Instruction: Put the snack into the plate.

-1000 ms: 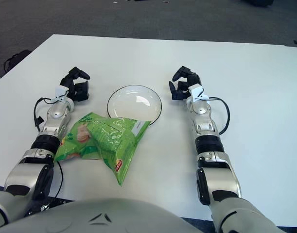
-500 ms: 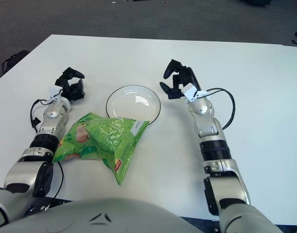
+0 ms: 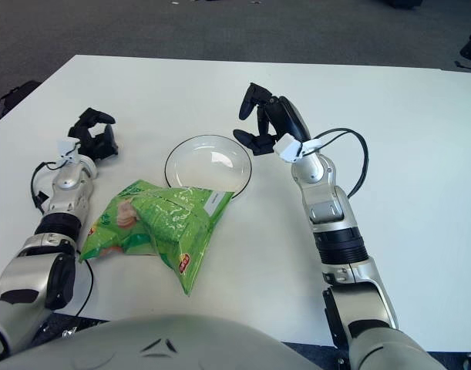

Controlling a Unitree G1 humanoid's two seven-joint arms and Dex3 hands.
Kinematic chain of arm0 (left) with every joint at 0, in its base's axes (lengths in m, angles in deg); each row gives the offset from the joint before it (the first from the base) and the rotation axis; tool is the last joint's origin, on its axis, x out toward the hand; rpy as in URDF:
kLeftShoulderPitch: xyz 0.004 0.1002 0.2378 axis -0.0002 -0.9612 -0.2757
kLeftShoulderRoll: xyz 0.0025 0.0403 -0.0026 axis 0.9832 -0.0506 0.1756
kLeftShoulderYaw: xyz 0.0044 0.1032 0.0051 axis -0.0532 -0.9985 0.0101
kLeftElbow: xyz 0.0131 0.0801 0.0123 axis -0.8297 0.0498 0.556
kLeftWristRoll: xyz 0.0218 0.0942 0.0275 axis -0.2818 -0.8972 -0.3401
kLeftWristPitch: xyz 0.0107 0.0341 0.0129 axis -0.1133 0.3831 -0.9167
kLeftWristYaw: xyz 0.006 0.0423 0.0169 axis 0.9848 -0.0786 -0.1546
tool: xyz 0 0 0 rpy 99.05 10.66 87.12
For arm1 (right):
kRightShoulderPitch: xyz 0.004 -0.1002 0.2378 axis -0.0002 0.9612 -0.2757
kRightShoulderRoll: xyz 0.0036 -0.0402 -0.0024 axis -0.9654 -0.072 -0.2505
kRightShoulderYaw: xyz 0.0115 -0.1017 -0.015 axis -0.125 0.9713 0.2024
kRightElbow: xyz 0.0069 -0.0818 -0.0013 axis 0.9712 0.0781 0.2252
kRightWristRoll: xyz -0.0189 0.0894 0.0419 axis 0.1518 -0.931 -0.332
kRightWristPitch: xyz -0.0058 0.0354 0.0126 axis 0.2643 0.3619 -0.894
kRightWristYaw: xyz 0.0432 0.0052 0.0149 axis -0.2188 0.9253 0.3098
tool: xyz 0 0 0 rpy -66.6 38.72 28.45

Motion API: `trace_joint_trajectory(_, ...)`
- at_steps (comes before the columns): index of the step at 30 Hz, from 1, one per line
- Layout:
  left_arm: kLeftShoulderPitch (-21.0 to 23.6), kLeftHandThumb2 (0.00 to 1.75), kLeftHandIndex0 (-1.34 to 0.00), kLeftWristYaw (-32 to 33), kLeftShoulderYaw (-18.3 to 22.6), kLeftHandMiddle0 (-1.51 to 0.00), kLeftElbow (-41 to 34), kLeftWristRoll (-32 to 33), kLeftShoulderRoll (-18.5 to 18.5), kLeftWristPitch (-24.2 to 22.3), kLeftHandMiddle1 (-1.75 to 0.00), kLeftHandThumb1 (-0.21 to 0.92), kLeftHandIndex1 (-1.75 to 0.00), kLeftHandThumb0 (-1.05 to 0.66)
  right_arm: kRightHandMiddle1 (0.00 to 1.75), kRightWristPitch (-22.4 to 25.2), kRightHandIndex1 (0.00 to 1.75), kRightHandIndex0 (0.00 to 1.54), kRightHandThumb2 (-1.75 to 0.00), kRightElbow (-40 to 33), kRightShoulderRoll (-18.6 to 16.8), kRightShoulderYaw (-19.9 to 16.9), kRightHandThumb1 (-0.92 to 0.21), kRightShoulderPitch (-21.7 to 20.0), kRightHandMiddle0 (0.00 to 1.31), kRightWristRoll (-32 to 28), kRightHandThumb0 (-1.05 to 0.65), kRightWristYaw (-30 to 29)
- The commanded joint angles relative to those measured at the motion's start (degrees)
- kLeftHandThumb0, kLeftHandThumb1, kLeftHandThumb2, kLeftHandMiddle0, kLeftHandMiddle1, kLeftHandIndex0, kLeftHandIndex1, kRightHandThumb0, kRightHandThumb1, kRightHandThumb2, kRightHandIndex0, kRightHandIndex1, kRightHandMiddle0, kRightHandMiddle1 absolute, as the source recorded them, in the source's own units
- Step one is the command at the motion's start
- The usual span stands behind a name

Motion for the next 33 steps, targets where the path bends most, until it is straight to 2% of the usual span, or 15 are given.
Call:
trace_joint_trajectory(1, -2.45, 1.04, -0.45, 1.05, 0.98, -1.09, 3.91, -0.02, 0.76, -1.44, -1.75, 0.53, -1.75, -0.42, 1.75, -0.79, 1.75, 0.86, -0.96, -2.11, 0.64, 0.93, -0.59, -0.87, 0.4, 2.28, -0.4, 0.39)
trace_joint_trajectory(8, -1.8, 1.05, -0.45, 2.06, 2.62, -1.07, 4.72, 1.0, 2.47, -2.35, -1.75, 0.53, -1.75, -0.42, 1.75, -3.1, 1.75, 0.82, -0.9, -3.9, 1.96, 2.39, -0.64, -0.99, 0.37, 4.39, -0.39, 2.06)
trace_joint_trajectory(12, -1.78, 1.05, -0.45, 2.67, 3.95, -1.07, 4.16, 1.97, 3.02, -3.47, -1.75, 0.53, -1.75, -0.42, 1.75, -6.4, 1.75, 0.78, -0.86, -4.89, 3.46, 3.23, -0.67, -1.61, 0.34, 5.8, -0.39, 3.16)
trace_joint_trajectory(15, -1.99, 1.06, -0.45, 3.25, 4.61, -1.07, 3.71, 2.26, 3.02, -3.86, -1.75, 0.52, -1.75, -0.42, 1.75, -7.64, 1.75, 0.69, -0.82, -5.43, 4.24, 3.34, -0.69, -1.79, 0.33, 6.02, -0.38, 4.12)
trace_joint_trajectory(17, -2.83, 1.07, -0.46, 3.73, 5.15, -1.07, 2.91, 2.47, 3.01, -3.85, -1.75, 0.51, -1.75, -0.42, 1.73, -8.7, 1.75, 0.54, -0.81, -5.84, 5.36, 3.26, -0.7, -1.9, 0.34, 5.68, -0.38, 5.54)
trace_joint_trajectory(20, -4.52, 1.1, -0.47, 4.07, 5.47, -1.07, 1.14, 2.6, 2.59, -3.7, -1.75, 0.49, -1.75, -0.42, 1.72, -11.16, 1.75, 0.41, -0.8, -5.78, 7.01, 3.21, -0.7, -2.46, 0.35, 5.17, -0.38, 7.37)
trace_joint_trajectory(24, -6.21, 1.11, -0.48, 4.41, 5.38, -1.07, -1.21, 2.65, 1.87, -3.83, -1.75, 0.48, -1.75, -0.43, 1.71, -14.3, 1.74, 0.3, -0.74, -4.88, 8.31, 2.97, -0.73, -2.99, 0.33, 4.23, -0.38, 8.63)
trace_joint_trajectory(28, -7.84, 1.12, -0.49, 4.6, 5.21, -1.06, -3.86, 2.71, 1.04, -4.29, -1.75, 0.47, -1.75, -0.43, 1.67, -17.62, 1.61, 0.13, -0.62, -3.07, 9.05, 2.84, -0.8, -3.53, 0.33, 2.9, -0.37, 9.39)
trace_joint_trajectory(29, -8.19, 1.12, -0.49, 4.59, 5.19, -1.06, -4.44, 2.76, 0.91, -4.48, -1.75, 0.47, -1.75, -0.43, 1.63, -18.46, 1.57, 0.09, -0.64, -2.59, 9.19, 2.89, -0.73, -3.73, 0.22, 2.82, -0.47, 9.44)
trace_joint_trajectory(33, -9.61, 1.12, -0.49, 4.74, 5.08, -1.05, -7.05, 2.84, 0.13, -5.22, -1.75, 0.47, -1.75, -0.43, 1.51, -21.75, 1.47, 0.03, -0.72, -0.75, 9.75, 2.93, -0.6, -4.38, 0.06, 2.66, -0.6, 9.52)
